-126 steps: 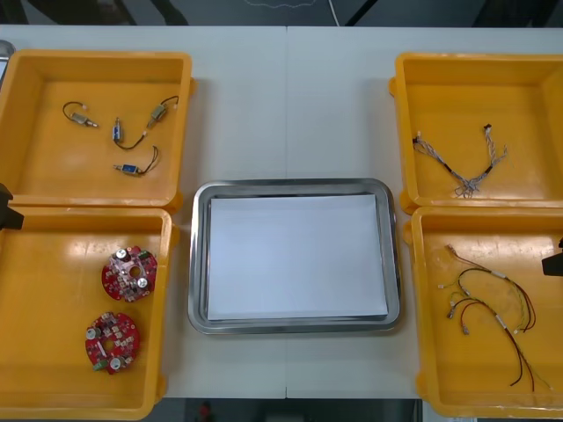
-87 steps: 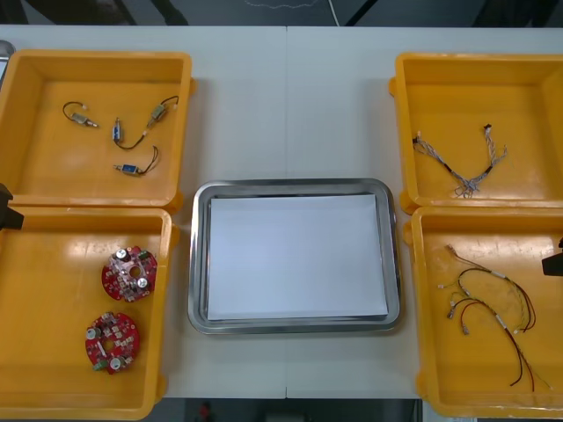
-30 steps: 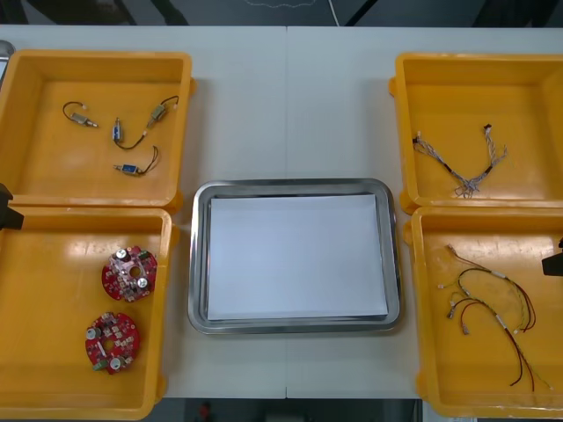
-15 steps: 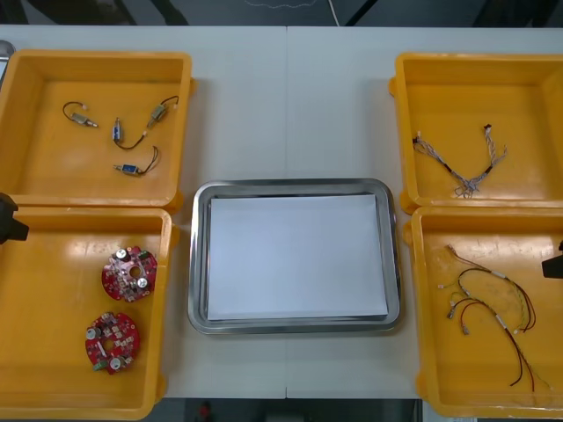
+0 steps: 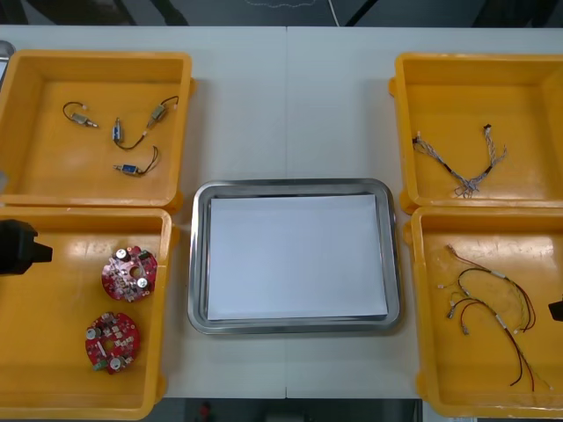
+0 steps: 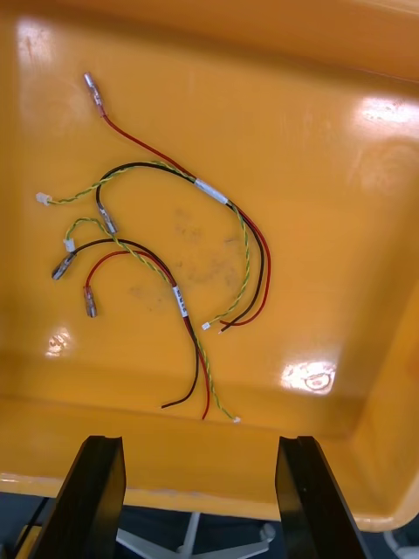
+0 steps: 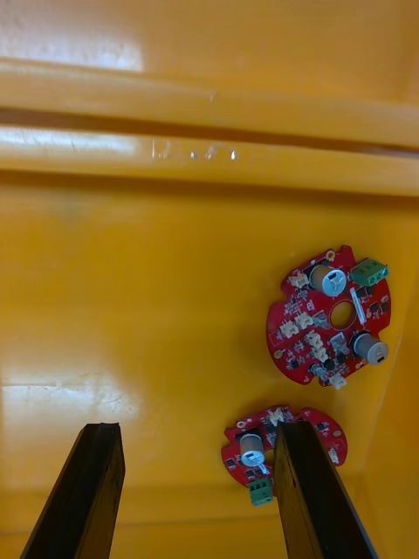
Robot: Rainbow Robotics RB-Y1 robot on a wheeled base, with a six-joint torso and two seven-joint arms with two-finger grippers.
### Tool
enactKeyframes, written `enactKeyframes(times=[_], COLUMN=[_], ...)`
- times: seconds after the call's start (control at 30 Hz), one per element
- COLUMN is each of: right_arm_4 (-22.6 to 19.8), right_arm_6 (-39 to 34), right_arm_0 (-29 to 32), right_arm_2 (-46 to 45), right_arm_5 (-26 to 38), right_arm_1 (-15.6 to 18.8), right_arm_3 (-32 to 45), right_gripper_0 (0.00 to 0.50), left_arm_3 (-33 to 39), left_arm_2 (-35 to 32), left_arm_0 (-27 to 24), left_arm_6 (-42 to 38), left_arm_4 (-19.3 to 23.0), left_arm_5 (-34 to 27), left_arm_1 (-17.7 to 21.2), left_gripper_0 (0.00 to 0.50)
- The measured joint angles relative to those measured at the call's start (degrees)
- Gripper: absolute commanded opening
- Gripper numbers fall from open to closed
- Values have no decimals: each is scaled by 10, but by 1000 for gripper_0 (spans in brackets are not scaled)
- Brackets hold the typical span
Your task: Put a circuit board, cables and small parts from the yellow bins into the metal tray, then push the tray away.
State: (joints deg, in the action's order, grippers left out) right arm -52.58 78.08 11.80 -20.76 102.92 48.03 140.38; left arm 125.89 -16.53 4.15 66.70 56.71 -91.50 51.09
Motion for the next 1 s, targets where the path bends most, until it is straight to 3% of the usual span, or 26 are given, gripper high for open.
enactKeyframes(times=[0.2, 0.37, 0.57, 0.83, 1.0], right_arm_4=[26, 49, 53, 55, 84], right_arm_6=[22, 52, 52, 60, 62], right_arm_0=[43, 64, 82, 84, 84], right_arm_2=[6, 34, 64, 100, 136], right_arm_5=[-54, -93, -137, -199, -244], right_arm_1=[0, 0, 0, 1, 1], right_arm_3=[0, 0, -16, -73, -97], right_gripper_0=[500, 500, 500, 500, 500], left_arm_3=[0, 0, 0, 0, 0], left_arm_2=[0, 0, 5, 37, 58], left_arm_0=[44, 69, 92, 107, 110], left_arm_6=[-13, -68, -109, -109, -110], left_arm_4=[0, 0, -7, -58, -91], left_arm_5=[34, 46, 69, 82, 83], left_arm_1=[-22, -42, -74, -101, -116], left_gripper_0=[500, 500, 500, 500, 500])
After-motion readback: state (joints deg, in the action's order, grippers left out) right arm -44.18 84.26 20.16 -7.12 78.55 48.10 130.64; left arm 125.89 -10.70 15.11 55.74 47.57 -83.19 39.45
